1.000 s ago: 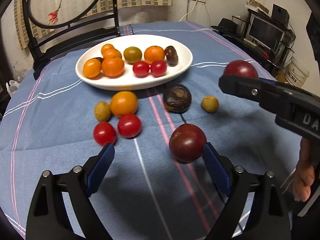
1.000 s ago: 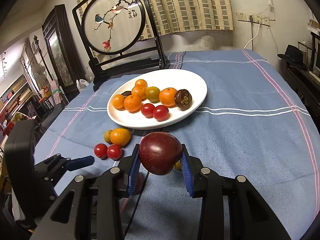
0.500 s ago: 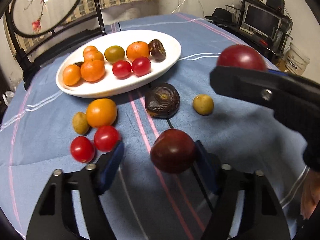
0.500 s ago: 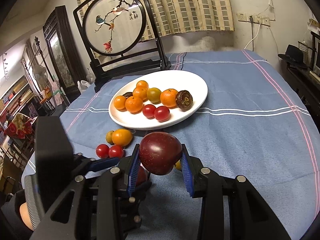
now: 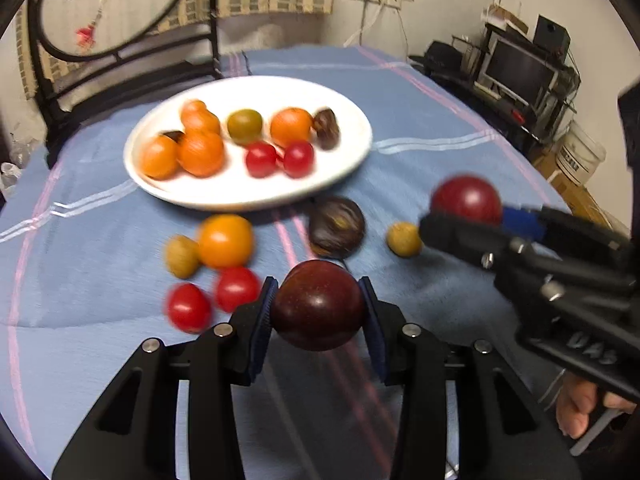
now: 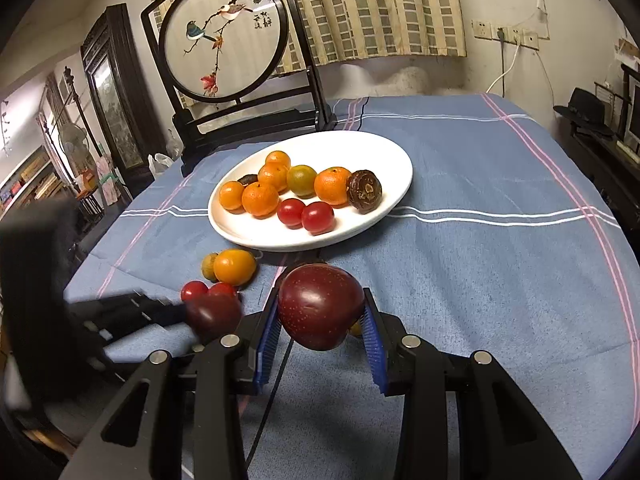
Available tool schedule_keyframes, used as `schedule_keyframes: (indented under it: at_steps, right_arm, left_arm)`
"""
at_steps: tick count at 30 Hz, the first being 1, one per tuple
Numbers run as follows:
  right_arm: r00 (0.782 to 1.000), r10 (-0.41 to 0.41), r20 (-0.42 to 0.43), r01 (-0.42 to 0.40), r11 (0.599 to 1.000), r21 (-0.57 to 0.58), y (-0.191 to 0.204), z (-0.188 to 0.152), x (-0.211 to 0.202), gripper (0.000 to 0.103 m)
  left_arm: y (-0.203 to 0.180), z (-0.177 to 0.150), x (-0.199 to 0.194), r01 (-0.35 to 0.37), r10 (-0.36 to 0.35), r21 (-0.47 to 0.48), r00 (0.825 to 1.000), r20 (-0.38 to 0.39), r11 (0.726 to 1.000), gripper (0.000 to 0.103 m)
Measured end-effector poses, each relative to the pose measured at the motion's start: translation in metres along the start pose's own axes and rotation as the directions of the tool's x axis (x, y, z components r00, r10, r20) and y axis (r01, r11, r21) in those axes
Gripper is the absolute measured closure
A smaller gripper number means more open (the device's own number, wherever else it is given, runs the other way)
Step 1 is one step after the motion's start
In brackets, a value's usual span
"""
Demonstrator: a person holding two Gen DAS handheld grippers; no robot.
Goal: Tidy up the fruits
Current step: 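Lower both dark red plums onto the white plate and open both tools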
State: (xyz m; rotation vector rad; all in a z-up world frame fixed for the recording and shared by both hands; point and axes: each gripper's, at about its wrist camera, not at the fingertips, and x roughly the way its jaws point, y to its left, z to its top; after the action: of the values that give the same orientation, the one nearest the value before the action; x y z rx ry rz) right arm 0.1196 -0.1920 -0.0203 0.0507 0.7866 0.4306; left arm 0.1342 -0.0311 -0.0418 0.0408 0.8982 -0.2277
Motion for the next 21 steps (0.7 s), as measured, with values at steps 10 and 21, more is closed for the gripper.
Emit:
schedule_keyframes:
  at_steps: [10, 21]
  right_arm:
    - [1.0, -0.014, -0.009, 0.013, 0.999, -0.035, 0.011, 0.015, 0.009, 0.064]
    - [0.997, -0.063, 0.041, 0.07, 0.983, -0.172, 0.025, 0.087, 0.046, 0.064]
  left_arm:
    - [0.043, 0.035, -0.011, -0.087, 0.088, -0.03, 0.996, 0.035, 0.996, 0.063]
    - [0.093, 0.109, 0.025, -0.125, 0.132, -0.127, 0.99, 0.045, 0.984, 0.063]
